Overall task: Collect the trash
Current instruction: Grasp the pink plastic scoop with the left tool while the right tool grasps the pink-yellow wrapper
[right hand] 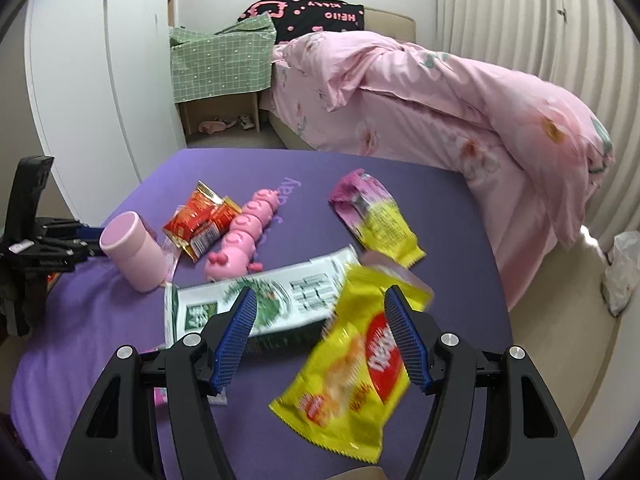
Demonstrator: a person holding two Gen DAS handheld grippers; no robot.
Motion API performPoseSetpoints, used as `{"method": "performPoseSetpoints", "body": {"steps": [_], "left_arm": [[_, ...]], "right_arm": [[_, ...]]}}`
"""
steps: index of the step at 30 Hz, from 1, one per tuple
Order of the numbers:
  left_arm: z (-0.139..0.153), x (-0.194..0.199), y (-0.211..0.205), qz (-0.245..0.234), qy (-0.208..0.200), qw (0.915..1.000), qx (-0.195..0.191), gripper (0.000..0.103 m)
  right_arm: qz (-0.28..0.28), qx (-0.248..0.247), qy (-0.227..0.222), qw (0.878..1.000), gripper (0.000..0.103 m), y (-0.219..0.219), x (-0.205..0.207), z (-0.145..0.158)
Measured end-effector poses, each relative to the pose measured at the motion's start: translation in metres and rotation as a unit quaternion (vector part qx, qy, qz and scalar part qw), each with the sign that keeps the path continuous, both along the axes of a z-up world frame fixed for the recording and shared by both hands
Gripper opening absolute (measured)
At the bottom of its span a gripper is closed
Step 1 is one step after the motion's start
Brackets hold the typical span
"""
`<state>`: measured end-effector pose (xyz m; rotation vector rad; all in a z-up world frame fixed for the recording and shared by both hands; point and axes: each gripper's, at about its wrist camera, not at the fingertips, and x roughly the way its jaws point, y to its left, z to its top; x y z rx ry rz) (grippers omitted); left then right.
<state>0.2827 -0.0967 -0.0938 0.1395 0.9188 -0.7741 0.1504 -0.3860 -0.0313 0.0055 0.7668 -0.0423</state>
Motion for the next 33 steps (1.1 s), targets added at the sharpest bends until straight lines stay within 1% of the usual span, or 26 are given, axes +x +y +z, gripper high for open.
{"method": "performPoseSetpoints", "body": {"steps": [1,2,4,5,7,10,14,16,18,21,24,26,28,29,30,31,32,33], "left_arm": [[0.000,-0.001,-0.005,0.004,-0.002,1.0000,0.005,0.025],[0.000,-0.001,-0.008,0.010,-0.006,0.9999,0.011,0.016],[0.002,-0.006,-0.012,0.029,-0.023,0.9989,0.028,0.013],[0.004,-0.009,-0.012,0.035,-0.026,0.9987,0.028,0.012],[0.008,-0.015,-0.007,0.046,-0.022,0.9986,0.015,0.012],[0.014,-0.026,0.002,0.062,-0.007,0.9980,-0.001,0.012],[0.019,-0.042,0.010,0.071,0.032,0.9967,-0.024,0.011],[0.017,-0.049,0.013,0.072,0.054,0.9954,-0.035,0.010],[0.012,-0.057,0.018,0.076,0.077,0.9931,-0.046,0.010],[0.007,-0.065,0.022,0.079,0.093,0.9913,-0.049,0.010],[0.002,-0.073,0.025,0.076,0.104,0.9904,-0.051,0.009],[-0.003,-0.077,0.026,0.067,0.116,0.9898,-0.049,0.009],[-0.005,-0.079,0.025,0.065,0.112,0.9906,-0.045,0.010],[-0.005,-0.080,0.025,0.065,0.112,0.9906,-0.044,0.010],[-0.006,-0.080,0.024,0.067,0.112,0.9905,-0.043,0.010],[-0.006,-0.081,0.025,0.069,0.110,0.9907,-0.042,0.010],[-0.007,-0.081,0.025,0.071,0.106,0.9910,-0.041,0.012],[-0.006,-0.081,0.025,0.073,0.101,0.9914,-0.039,0.018]], "right_arm": [[0.002,-0.003,-0.001,1.000,0.062,0.002,0.003,0.001],[0.009,-0.004,0.000,1.000,0.062,0.004,0.007,0.001],[0.033,0.002,0.014,0.999,0.062,0.009,0.017,-0.002],[0.044,0.005,0.031,0.999,0.062,0.010,0.022,-0.005],[0.064,0.008,0.058,0.996,0.062,0.015,0.028,-0.011],[0.054,0.015,0.046,0.997,0.062,0.006,0.034,-0.010],[0.006,0.034,0.039,0.999,0.063,-0.030,0.058,-0.002],[-0.010,0.021,0.040,0.999,0.063,-0.043,0.075,0.001],[-0.008,0.002,0.052,0.999,0.063,-0.051,0.097,0.003],[0.005,-0.011,0.062,0.998,0.063,-0.057,0.121,0.003],[0.020,-0.014,0.080,0.997,0.063,-0.063,0.145,-0.005],[0.023,-0.007,0.107,0.994,0.062,-0.067,0.160,-0.018],[0.026,-0.002,0.138,0.990,0.057,-0.068,0.168,-0.034],[0.030,0.000,0.156,0.987,0.048,-0.067,0.170,-0.042],[0.036,0.005,0.174,0.984,0.041,-0.066,0.170,-0.049],[0.043,0.007,0.176,0.983,0.039,-0.063,0.167,-0.052],[0.046,0.001,0.168,0.985,0.029,-0.060,0.162,-0.050],[0.050,0.003,0.166,0.985,0.026,-0.057,0.157,-0.048]]}}
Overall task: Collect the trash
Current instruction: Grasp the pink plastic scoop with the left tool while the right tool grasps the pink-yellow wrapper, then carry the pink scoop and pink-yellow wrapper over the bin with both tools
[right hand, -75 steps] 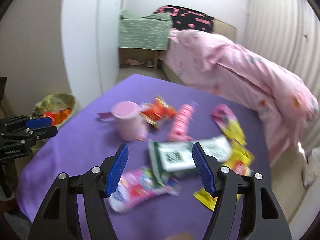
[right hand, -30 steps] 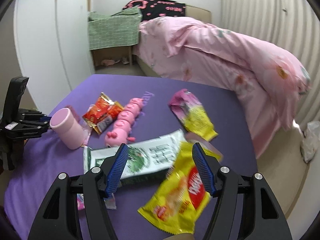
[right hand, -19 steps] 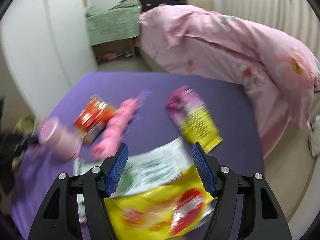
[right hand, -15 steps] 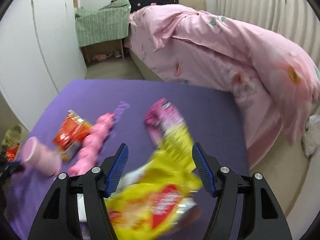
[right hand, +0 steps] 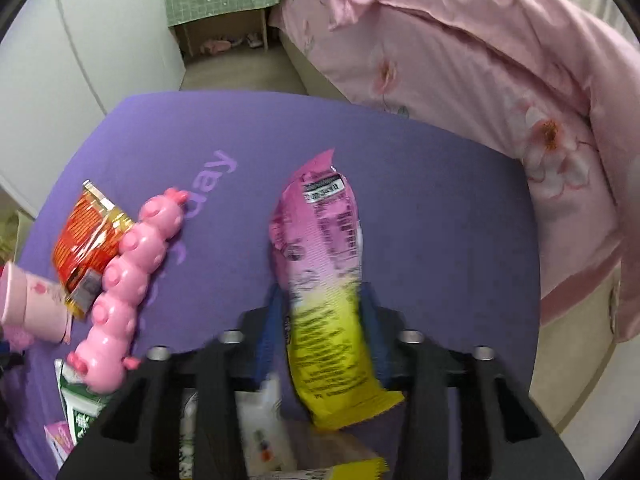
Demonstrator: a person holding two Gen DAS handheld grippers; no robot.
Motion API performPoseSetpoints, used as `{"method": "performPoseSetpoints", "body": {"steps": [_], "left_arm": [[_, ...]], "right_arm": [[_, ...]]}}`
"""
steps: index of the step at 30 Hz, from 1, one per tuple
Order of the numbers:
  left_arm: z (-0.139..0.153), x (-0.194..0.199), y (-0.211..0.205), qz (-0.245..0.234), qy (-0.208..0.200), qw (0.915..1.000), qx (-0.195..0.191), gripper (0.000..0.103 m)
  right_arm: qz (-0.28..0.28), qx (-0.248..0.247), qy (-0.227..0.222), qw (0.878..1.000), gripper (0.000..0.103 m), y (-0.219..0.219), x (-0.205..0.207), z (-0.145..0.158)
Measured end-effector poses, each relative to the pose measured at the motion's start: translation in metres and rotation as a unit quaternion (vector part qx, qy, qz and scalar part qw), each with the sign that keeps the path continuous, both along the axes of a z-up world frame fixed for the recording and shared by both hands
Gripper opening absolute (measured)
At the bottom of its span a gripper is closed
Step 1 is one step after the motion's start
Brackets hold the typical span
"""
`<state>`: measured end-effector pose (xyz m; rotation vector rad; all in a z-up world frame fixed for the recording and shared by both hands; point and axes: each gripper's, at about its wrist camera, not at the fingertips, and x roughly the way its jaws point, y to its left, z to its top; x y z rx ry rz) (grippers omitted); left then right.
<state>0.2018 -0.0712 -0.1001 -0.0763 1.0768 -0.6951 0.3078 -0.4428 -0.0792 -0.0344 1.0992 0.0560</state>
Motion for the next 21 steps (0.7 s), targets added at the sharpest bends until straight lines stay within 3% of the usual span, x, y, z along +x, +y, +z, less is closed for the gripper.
{"method": "performPoseSetpoints", "body": {"steps": [3,11,16,21], "left_arm": [[0.001,-0.003,0.002,0.011,-0.024,0.9995,0.016,0.035],[0.015,-0.011,0.015,0.037,-0.070,0.9962,0.036,0.039],[0.015,-0.002,0.007,0.046,-0.092,0.9927,0.063,0.039],[0.012,0.010,-0.011,0.051,-0.094,0.9912,0.078,0.039]], "right_arm": [[0.007,0.002,-0.027,1.000,0.021,0.011,-0.018,0.013],[0.020,0.028,-0.131,0.991,0.019,0.046,-0.070,0.083],[0.051,0.042,-0.134,0.989,0.019,0.069,-0.087,0.103],[0.069,0.031,-0.131,0.988,0.019,0.087,-0.110,0.099]]}}
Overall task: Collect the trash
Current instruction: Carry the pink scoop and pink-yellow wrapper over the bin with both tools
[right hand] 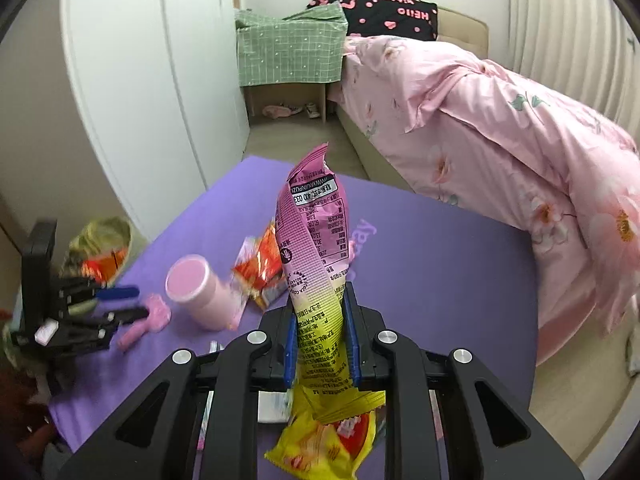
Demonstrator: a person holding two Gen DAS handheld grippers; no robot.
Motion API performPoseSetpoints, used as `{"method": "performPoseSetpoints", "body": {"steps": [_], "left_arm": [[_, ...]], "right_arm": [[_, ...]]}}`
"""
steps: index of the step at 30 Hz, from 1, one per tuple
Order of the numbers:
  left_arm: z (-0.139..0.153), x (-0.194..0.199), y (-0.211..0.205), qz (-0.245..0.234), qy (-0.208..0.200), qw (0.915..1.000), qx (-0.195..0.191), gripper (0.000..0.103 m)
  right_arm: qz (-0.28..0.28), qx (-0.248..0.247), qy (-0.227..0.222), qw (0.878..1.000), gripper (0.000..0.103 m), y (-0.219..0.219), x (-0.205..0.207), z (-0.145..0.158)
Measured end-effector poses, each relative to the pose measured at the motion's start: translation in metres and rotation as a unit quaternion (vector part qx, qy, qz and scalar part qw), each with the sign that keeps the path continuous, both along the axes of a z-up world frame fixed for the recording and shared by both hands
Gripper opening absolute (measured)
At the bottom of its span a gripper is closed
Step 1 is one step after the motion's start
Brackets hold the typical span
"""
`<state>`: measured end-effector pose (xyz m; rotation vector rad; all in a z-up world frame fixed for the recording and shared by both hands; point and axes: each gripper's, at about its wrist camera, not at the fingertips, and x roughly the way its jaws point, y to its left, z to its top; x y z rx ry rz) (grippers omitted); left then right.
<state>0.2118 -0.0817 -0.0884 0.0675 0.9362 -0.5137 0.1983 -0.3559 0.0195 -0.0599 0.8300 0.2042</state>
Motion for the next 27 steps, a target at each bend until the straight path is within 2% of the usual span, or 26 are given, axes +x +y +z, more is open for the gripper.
{"method": "performPoseSetpoints", "body": {"steps": [4,6,10,12,19,27], "left_arm": [[-0.008,-0.003,-0.018,-0.004,-0.009,0.9984,0.056,0.039],[-0.011,-0.003,-0.020,0.001,-0.001,0.9979,0.065,0.039],[-0.008,-0.006,-0.016,0.012,0.022,0.9985,0.048,0.037],[-0.004,-0.010,-0.013,0.013,0.020,0.9988,0.042,0.037],[0.029,-0.043,-0.001,0.015,-0.019,0.9994,0.024,0.037],[0.086,-0.079,0.022,0.027,-0.087,0.9958,-0.012,0.037]], "right_arm": [[-0.003,-0.005,0.002,1.000,0.019,0.007,-0.018,-0.008],[-0.006,-0.005,-0.003,1.000,0.019,0.009,-0.028,-0.010],[-0.006,0.000,-0.013,1.000,0.019,0.018,-0.050,-0.015],[-0.004,0.007,-0.013,1.000,0.019,0.022,-0.060,-0.019],[0.004,0.012,-0.020,1.000,0.019,0.034,-0.078,-0.019],[0.029,0.024,-0.068,0.997,0.020,0.059,-0.097,0.018]]}}
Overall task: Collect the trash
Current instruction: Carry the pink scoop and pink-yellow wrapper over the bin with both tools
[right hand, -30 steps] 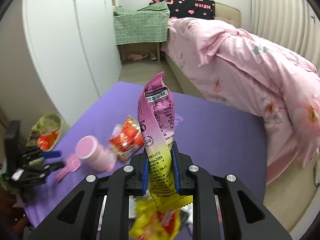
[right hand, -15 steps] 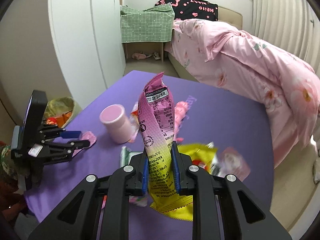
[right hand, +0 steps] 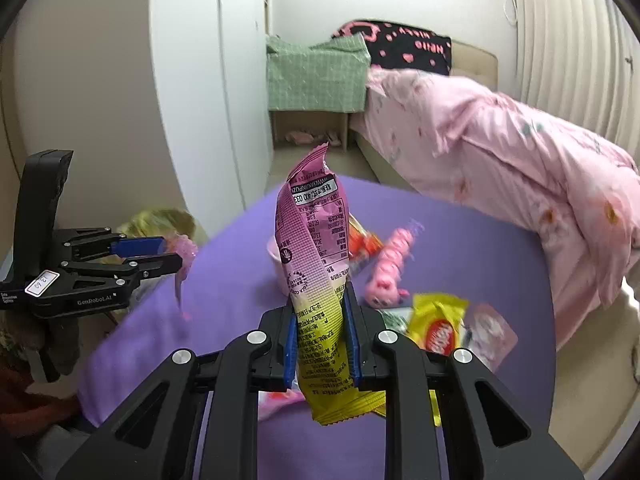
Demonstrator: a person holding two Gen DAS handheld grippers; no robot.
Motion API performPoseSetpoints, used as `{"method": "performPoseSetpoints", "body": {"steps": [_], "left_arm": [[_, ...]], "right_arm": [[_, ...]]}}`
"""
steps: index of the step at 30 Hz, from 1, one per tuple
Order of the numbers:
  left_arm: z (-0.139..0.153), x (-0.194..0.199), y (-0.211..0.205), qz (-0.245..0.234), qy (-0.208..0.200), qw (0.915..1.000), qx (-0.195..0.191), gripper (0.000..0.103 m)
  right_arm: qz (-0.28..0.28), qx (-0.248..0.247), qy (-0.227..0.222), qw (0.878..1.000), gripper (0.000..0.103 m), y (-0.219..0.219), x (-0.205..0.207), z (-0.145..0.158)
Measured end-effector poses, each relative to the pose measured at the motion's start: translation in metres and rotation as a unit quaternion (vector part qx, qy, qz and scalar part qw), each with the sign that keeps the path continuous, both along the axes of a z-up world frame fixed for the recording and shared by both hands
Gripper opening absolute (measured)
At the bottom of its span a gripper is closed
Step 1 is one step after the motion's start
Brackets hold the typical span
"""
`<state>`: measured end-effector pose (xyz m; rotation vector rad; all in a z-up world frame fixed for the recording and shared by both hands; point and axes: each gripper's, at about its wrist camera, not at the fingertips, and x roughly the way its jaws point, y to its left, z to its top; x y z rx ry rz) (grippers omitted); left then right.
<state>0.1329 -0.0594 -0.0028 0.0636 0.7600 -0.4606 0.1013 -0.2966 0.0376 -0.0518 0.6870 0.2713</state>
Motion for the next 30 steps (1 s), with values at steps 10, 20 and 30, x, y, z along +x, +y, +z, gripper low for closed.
{"method": "performPoseSetpoints", "body": {"steps": [10,20,30], "left_arm": [[0.046,-0.017,0.066,0.071,-0.056,0.9959,-0.008,0.037],[0.033,0.000,0.141,0.152,-0.036,0.9875,-0.024,0.037],[-0.011,0.028,0.179,0.183,0.015,0.9826,-0.026,0.037]], "right_arm": [[0.062,0.010,-0.039,0.997,0.020,0.067,0.002,0.038],[0.117,0.000,-0.034,0.993,0.020,0.129,0.033,0.046],[0.133,-0.005,0.002,0.991,0.020,0.152,0.057,0.015]]}}
